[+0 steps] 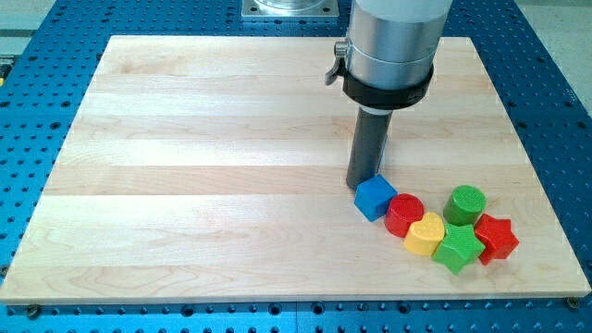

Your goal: Place the yellow hexagon and blue triangle above the red circle

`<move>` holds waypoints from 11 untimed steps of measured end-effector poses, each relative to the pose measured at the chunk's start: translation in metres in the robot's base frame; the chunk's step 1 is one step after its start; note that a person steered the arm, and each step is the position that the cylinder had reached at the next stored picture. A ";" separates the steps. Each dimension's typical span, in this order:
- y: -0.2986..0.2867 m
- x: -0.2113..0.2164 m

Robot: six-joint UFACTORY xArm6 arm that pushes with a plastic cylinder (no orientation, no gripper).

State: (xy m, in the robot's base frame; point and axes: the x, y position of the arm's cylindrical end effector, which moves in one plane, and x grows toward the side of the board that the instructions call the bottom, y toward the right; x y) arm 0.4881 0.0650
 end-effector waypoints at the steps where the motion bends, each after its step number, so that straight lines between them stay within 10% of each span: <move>1: -0.054 -0.017; 5: 0.055 -0.126; 7: 0.062 -0.032; 11: 0.019 0.011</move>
